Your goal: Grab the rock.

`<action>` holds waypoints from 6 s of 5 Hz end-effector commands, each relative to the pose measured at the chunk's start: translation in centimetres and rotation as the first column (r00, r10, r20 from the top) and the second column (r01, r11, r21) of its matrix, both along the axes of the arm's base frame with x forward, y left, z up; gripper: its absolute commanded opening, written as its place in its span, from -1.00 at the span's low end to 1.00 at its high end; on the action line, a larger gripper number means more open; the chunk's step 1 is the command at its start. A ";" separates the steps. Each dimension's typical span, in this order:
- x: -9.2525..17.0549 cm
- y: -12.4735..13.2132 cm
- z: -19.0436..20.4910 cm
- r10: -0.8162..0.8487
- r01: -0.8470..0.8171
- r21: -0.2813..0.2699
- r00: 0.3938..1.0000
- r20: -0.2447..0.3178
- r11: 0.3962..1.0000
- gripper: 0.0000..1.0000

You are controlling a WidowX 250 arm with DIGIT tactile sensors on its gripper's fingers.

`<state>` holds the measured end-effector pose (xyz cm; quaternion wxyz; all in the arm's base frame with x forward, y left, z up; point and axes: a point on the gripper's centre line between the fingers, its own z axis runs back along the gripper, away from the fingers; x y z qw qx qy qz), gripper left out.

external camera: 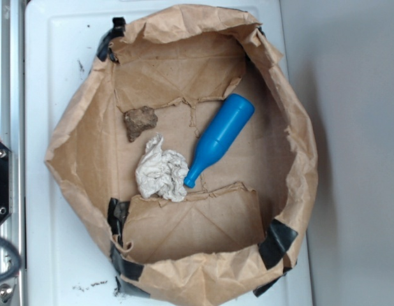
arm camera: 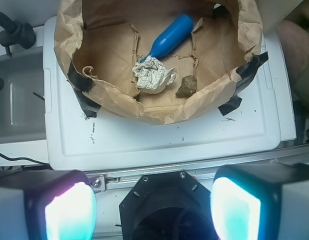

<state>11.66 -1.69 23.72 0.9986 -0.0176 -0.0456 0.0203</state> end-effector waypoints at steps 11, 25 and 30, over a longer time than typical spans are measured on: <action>12.6 6.6 -17.0 -0.447 0.456 0.042 0.884 -0.139 0.889 1.00; 10.2 8.1 -14.3 -0.429 0.427 -0.050 0.903 -0.022 0.903 1.00; 12.7 8.1 -19.6 -0.460 0.461 0.000 0.886 0.057 0.888 1.00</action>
